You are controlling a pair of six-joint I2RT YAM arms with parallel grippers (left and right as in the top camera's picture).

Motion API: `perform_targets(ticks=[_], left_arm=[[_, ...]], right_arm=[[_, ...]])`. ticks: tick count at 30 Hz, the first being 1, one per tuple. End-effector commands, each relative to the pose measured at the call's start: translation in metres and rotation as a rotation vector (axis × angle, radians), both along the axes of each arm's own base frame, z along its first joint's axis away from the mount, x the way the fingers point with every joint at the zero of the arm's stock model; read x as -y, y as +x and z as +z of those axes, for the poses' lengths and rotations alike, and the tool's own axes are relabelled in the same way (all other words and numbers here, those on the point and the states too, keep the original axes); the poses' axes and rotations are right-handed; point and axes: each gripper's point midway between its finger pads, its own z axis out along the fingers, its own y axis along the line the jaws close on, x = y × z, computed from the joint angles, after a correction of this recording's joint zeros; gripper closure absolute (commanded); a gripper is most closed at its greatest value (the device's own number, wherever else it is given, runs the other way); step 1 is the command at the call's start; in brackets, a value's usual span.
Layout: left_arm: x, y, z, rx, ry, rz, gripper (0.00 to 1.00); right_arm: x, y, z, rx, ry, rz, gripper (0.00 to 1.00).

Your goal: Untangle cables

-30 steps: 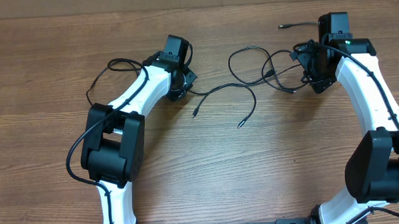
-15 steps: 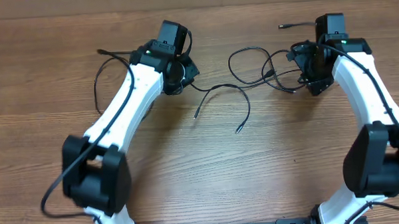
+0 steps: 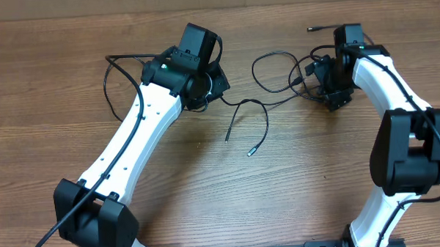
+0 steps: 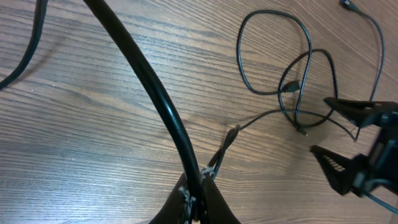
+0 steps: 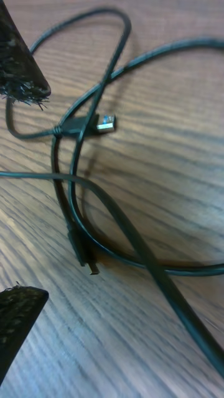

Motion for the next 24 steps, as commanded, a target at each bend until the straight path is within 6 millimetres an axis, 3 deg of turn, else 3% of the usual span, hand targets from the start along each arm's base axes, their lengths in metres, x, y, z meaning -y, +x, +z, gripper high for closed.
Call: perform_targets(ticks=[1, 8, 15, 19, 23, 24], left_arm=[[0.001, -0.004, 0.036, 0.088, -0.033, -0.030, 0.96], [-0.007, -0.011, 0.072, 0.187, -0.046, -0.038, 0.96], [-0.005, -0.014, 0.076, 0.190, -0.063, -0.047, 0.96], [-0.005, -0.014, 0.076, 0.190, -0.060, -0.046, 0.96], [-0.008, -0.014, 0.074, 0.186, -0.046, -0.039, 0.96], [-0.013, -0.013, 0.073, 0.189, -0.025, -0.024, 0.96]], right_arm=[[-0.005, 0.003, -0.010, -0.005, 0.019, 0.000, 0.08], [0.003, 0.023, -0.007, 0.078, -0.024, -0.011, 0.16], [0.002, 0.020, -0.016, 0.050, -0.020, -0.010, 0.27], [0.002, 0.017, -0.023, 0.029, -0.020, -0.009, 0.54], [0.002, 0.018, -0.023, 0.034, -0.021, -0.004, 0.92], [0.002, 0.018, -0.023, 0.035, -0.024, 0.009, 0.96]])
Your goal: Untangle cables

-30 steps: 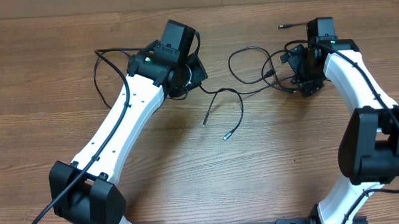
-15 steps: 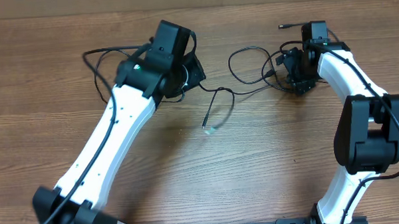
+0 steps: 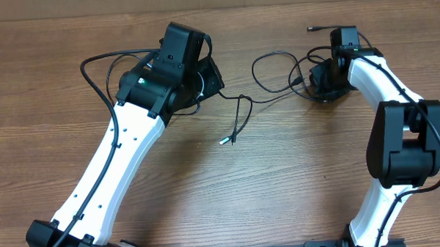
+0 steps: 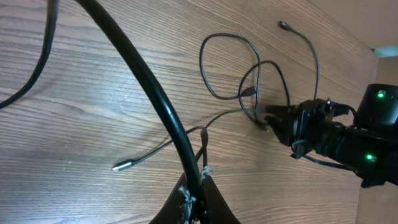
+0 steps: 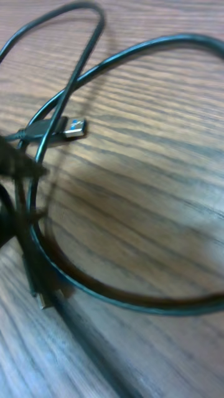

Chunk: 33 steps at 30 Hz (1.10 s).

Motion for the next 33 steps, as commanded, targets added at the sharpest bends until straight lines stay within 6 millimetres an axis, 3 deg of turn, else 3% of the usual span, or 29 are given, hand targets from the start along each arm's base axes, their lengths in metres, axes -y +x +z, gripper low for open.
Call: perform_targets(ticks=[1, 4, 8, 14, 18, 21, 24, 33], left_arm=[[-0.011, 0.004, 0.008, 0.044, 0.050, 0.022, 0.96], [-0.039, 0.010, 0.003, 0.044, 0.134, 0.107, 0.96], [-0.092, 0.022, 0.000, 0.027, 0.189, 0.247, 0.96], [-0.173, 0.037, 0.001, 0.014, 0.194, 0.446, 0.96], [-0.204, 0.037, 0.001, 0.010, 0.210, 0.494, 0.96], [-0.207, 0.037, 0.001, 0.007, 0.211, 0.486, 0.96], [-0.187, 0.037, 0.000, 0.000, 0.156, 0.413, 0.96], [-0.112, 0.023, -0.002, 0.002, 0.141, 0.135, 0.96]], right_arm=[[0.000, 0.000, -0.003, 0.000, -0.022, 0.037, 0.96], [0.005, -0.001, 0.001, 0.014, -0.066, 0.172, 0.96], [0.043, -0.008, 0.024, -0.016, -0.184, 0.178, 0.96], [0.117, -0.010, 0.104, 0.058, -0.352, 0.076, 0.96], [0.167, -0.021, 0.167, 0.139, -0.418, -0.039, 0.96], [0.202, -0.034, 0.205, 0.182, -0.459, -0.132, 0.96], [0.230, -0.048, 0.232, 0.207, -0.487, -0.208, 0.96], [0.300, -0.082, 0.263, 0.245, -0.546, -0.424, 0.96]])
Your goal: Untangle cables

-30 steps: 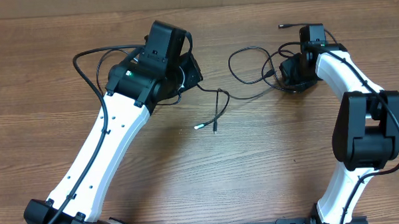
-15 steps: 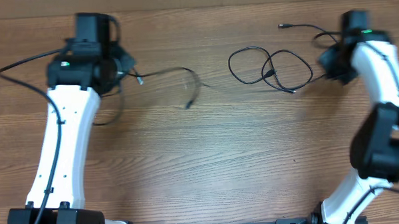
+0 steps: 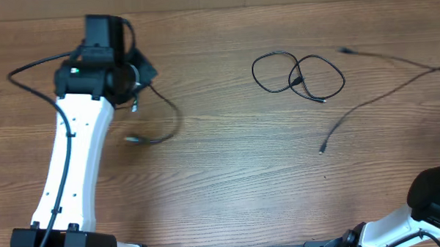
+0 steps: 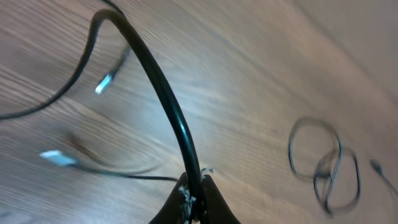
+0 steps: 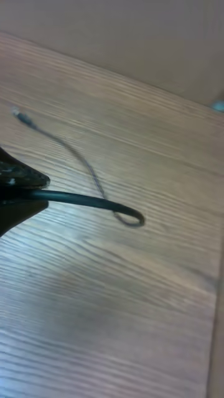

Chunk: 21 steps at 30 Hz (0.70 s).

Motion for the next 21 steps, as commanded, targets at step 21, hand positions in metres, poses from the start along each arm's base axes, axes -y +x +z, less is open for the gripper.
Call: perform_targets(ticks=[21], left_arm=[[0.087, -0.021, 0.014, 0.064, 0.050, -0.312, 0.96]], right_arm=[[0.021, -0.019, 0.083, 0.067, -0.151, 0.032, 0.96]])
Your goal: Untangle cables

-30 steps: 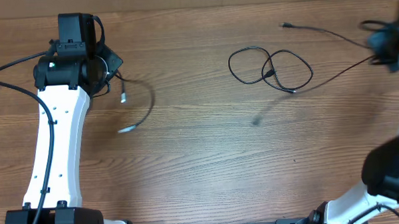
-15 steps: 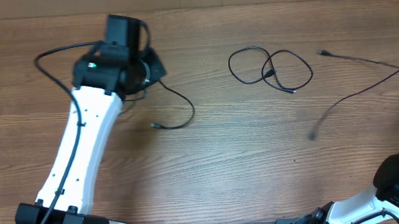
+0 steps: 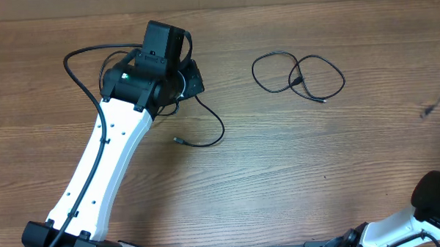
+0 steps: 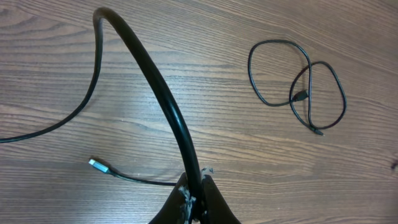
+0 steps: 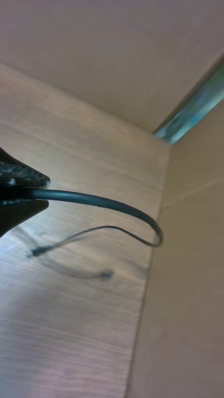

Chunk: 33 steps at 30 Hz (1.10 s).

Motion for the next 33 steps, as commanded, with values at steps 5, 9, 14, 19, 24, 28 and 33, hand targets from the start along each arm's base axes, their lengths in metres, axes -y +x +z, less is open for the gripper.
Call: perform_targets(ticks=[5, 9, 14, 19, 24, 28, 33], left_arm=[[-0.002, -0.001, 0.010, 0.031, 0.019, -0.016, 0.96], [-0.003, -0.002, 0.009, 0.022, 0.023, -0.016, 0.96], [-0.003, -0.002, 0.009, 0.022, 0.024, -0.016, 0.96], [-0.003, -0.002, 0.009, 0.023, 0.025, -0.016, 0.96], [-0.004, -0.002, 0.009, 0.025, 0.033, -0.021, 0.96], [-0.004, -0.002, 0.009, 0.024, 0.033, -0.021, 0.96], [-0.004, -0.003, 0.008, 0.021, 0.034, -0.021, 0.96]], right_arm=[[-0.004, -0.001, -0.019, -0.043, 0.028, 0.015, 0.96], [-0.006, 0.002, -0.028, -0.046, 0.052, 0.030, 0.91], [-0.015, 0.008, -0.037, -0.039, 0.103, 0.073, 0.21], [-0.047, 0.031, -0.037, 0.002, 0.162, 0.299, 0.16], [-0.111, 0.057, -0.035, 0.022, 0.211, 0.648, 0.11], [-0.157, 0.065, -0.045, -0.051, 0.201, 0.808, 0.07], [-0.217, 0.076, -0.071, -0.144, 0.178, 1.015, 0.01]])
